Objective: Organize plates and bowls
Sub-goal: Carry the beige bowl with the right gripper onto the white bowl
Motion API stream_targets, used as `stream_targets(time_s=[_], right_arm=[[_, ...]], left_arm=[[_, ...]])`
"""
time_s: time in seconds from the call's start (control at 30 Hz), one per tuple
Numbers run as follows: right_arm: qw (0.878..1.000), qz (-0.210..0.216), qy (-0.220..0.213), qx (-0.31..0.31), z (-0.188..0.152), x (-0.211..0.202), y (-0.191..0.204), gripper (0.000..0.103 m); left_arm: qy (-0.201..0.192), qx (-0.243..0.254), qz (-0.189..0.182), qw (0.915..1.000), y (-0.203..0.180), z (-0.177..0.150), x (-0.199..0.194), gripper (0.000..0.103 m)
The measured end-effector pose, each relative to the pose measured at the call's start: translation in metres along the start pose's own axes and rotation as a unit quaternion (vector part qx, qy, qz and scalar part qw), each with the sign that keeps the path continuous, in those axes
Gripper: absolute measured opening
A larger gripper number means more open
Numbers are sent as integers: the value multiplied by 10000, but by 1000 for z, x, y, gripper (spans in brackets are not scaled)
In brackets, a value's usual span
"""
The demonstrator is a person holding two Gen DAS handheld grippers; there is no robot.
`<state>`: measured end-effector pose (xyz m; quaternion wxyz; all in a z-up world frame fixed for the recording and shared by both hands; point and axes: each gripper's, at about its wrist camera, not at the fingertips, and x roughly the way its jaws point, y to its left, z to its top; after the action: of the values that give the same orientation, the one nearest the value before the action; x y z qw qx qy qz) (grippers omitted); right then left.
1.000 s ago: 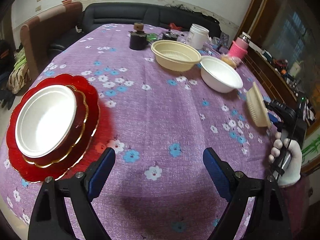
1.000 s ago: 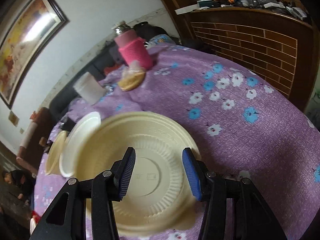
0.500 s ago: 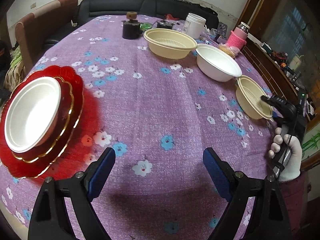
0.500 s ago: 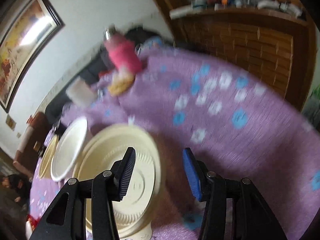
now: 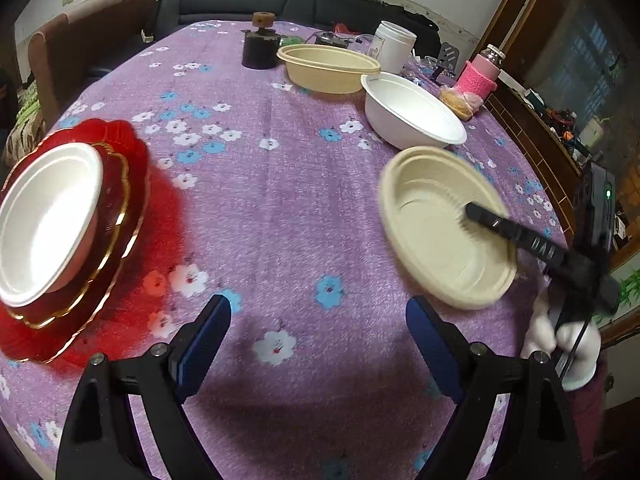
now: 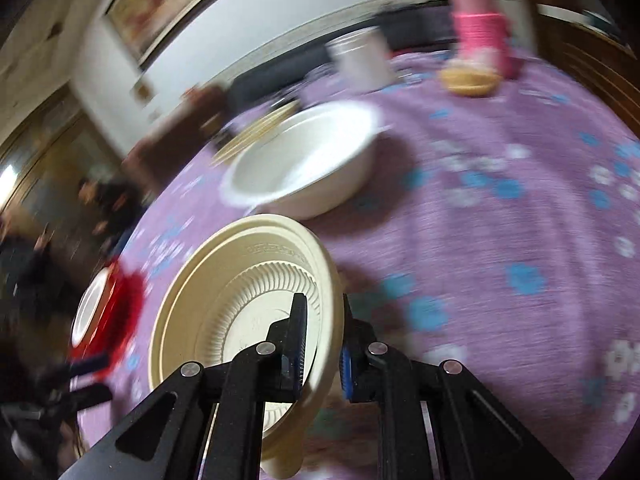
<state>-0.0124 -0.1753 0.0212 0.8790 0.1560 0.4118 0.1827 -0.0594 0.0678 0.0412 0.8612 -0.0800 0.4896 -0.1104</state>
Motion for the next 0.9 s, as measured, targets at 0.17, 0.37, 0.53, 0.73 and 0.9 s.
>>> stream_targets(time_s=[0.17, 0.37, 0.53, 0.73, 0.9], right_arm=[[9997, -24, 164, -192, -10, 12, 13, 17], [9998, -6, 151, -88, -5, 13, 8, 17], [9999, -7, 152, -52, -4, 11, 7, 17], [9997, -167, 108, -154, -5, 13, 9, 17], [9991, -345, -30, -261, -9, 12, 17, 15]], left_arm=[[-59, 210, 15, 9998, -17, 16, 12, 78], [265, 179, -171, 9993, -32, 42, 47, 44], [542, -81, -320, 9980, -33, 45, 66, 44], [458, 196, -310, 9983, -44, 43, 60, 22], [346, 165, -388, 9985, -41, 38, 43, 21]])
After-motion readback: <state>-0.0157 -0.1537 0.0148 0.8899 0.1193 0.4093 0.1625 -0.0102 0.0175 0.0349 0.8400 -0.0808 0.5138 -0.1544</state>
